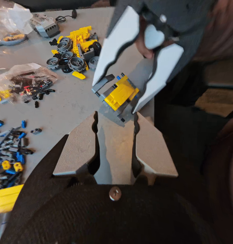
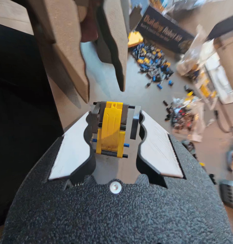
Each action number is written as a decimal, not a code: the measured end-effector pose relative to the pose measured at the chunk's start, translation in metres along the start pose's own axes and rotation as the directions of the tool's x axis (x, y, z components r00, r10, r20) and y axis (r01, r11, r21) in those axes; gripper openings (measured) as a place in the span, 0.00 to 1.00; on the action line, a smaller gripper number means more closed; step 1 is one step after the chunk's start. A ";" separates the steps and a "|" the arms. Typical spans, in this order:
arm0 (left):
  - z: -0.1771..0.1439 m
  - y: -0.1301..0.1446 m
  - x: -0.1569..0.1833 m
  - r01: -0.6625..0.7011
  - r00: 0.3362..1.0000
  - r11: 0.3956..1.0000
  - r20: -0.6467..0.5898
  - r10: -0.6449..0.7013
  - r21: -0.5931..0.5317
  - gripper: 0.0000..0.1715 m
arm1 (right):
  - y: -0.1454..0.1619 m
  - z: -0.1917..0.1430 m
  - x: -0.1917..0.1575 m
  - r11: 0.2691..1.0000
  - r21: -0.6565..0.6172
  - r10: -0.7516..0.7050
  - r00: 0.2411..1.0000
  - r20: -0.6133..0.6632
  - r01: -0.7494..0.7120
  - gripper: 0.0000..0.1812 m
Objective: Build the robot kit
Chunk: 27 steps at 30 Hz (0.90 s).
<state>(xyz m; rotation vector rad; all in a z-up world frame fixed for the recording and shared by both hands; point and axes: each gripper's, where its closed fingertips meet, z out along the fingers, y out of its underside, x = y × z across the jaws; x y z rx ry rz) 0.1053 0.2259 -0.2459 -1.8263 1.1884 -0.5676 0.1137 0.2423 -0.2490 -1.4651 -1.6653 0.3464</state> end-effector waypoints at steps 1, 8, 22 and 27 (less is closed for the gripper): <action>-0.003 -0.005 -0.002 0.077 0.997 0.997 -0.026 -0.076 0.024 0.30 | -0.008 -0.004 0.001 0.998 0.022 -0.057 0.997 -0.052 0.058 0.39; -0.004 -0.024 0.004 0.313 0.922 0.945 -0.269 -0.278 0.096 0.07 | -0.035 -0.018 -0.006 0.943 0.026 -0.312 0.913 -0.263 0.330 0.39; -0.013 -0.012 0.011 0.239 0.932 0.967 -0.303 -0.201 0.094 0.04 | -0.040 -0.042 -0.018 0.974 0.224 -0.035 0.998 -0.055 0.046 0.25; -0.017 -0.012 0.016 0.195 0.941 0.975 -0.299 -0.155 0.109 0.04 | -0.062 -0.059 -0.001 0.886 0.264 0.329 0.917 0.224 -0.382 0.25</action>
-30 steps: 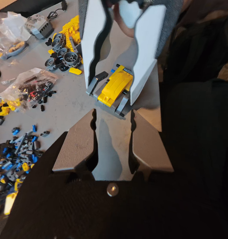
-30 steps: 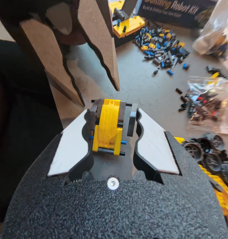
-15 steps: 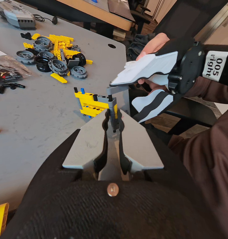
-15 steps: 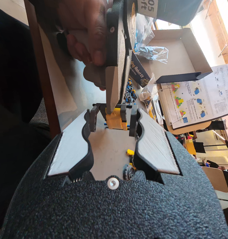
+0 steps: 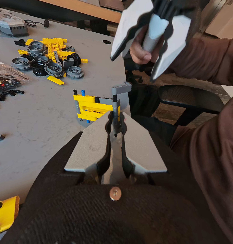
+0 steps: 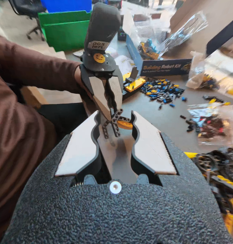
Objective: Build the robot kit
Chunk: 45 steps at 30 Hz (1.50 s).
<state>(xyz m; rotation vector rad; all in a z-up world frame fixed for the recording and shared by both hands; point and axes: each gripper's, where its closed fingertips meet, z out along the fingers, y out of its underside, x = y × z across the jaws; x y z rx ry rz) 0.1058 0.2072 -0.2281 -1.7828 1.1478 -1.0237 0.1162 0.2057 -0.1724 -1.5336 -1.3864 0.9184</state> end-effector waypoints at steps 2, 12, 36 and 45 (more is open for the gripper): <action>0.001 0.002 0.002 -0.030 0.999 0.999 0.012 0.030 -0.016 0.04 | 0.001 0.007 -0.006 0.992 -0.072 0.111 0.991 0.081 -0.105 0.25; -0.003 0.020 0.012 -0.092 0.996 0.990 -0.031 0.089 -0.107 0.04 | 0.037 0.028 -0.015 0.906 -0.355 -0.174 0.967 0.184 0.230 0.06; -0.028 0.028 0.012 -0.086 0.985 0.993 0.145 0.098 -0.083 0.07 | 0.025 0.067 -0.028 0.784 -0.501 -0.228 0.921 0.314 0.365 0.06; -0.027 0.033 0.011 -0.110 0.982 0.987 0.139 0.126 -0.120 0.07 | 0.015 0.071 -0.033 0.801 -0.491 -0.205 0.928 0.313 0.343 0.02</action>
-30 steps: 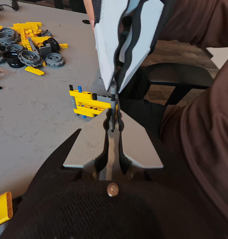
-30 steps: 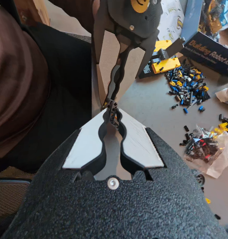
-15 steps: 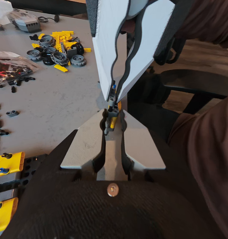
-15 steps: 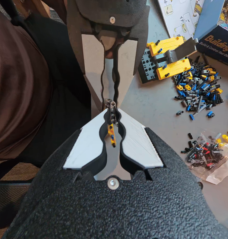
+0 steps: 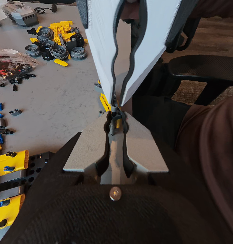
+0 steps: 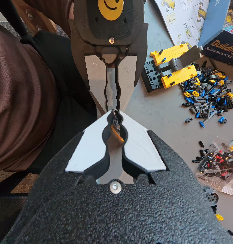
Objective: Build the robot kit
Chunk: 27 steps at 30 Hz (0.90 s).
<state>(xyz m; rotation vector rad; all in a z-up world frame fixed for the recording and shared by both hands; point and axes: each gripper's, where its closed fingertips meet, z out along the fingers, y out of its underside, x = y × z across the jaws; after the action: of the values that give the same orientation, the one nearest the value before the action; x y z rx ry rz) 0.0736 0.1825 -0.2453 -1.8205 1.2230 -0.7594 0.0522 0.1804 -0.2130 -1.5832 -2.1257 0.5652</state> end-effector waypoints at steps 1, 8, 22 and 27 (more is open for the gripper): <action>0.000 0.000 0.000 -0.002 1.000 1.000 0.002 0.002 -0.001 0.07 | 0.000 0.000 0.001 1.000 -0.005 -0.007 1.000 -0.002 0.007 0.02; 0.000 0.001 -0.001 0.004 1.000 1.000 -0.008 -0.004 -0.001 0.07 | 0.000 0.000 -0.001 0.996 -0.077 -0.042 0.998 0.045 0.045 0.00; 0.000 0.001 -0.001 0.006 1.000 1.000 -0.006 -0.006 -0.001 0.07 | 0.000 0.000 0.000 0.982 -0.161 -0.097 0.995 0.037 0.102 0.00; 0.000 0.001 -0.001 0.009 1.000 1.000 -0.007 -0.009 -0.001 0.07 | 0.001 0.003 -0.001 0.982 -0.169 -0.065 0.994 0.086 0.079 0.00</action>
<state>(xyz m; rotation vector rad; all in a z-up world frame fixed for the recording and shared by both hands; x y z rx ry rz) 0.0726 0.1832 -0.2461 -1.8268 1.2213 -0.7708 0.0518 0.1796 -0.2164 -1.5897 -2.3372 0.4378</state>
